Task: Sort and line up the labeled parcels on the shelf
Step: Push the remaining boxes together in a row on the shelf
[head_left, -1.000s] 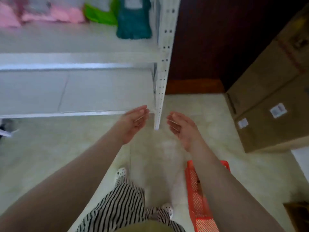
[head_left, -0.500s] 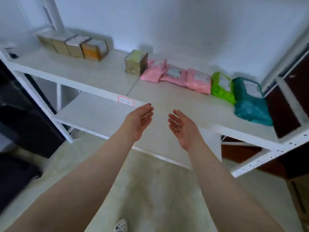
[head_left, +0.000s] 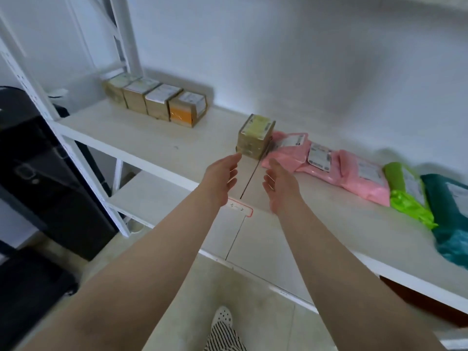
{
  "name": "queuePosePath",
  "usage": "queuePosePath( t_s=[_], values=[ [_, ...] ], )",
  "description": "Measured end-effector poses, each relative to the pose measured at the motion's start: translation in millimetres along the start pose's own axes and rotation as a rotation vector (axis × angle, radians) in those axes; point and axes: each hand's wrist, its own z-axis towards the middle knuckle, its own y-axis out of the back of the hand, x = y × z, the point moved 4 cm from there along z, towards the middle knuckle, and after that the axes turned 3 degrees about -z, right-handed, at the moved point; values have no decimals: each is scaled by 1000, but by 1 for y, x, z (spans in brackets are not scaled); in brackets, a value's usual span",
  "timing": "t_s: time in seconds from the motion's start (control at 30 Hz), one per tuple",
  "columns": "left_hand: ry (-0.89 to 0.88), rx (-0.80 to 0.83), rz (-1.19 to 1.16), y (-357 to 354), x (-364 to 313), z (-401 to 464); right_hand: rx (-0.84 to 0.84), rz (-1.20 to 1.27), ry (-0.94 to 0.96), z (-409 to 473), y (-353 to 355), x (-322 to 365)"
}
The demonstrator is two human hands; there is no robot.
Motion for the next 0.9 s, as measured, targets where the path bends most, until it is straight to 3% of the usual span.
queuePosePath(
  t_s=[0.4,0.53,0.7,0.9],
  values=[
    [2,-35,188,-40,-53,124,-153,-42,151,135,-56,22],
    [6,-16,203,-50,-56,151,-193,2,127,152,-61,24],
    [-3,34,365,-51,-59,180,-273,-122,70,155,-72,24],
    [-30,66,401,-28,-70,212,-388,-130,186,150,-96,21]
  ],
)
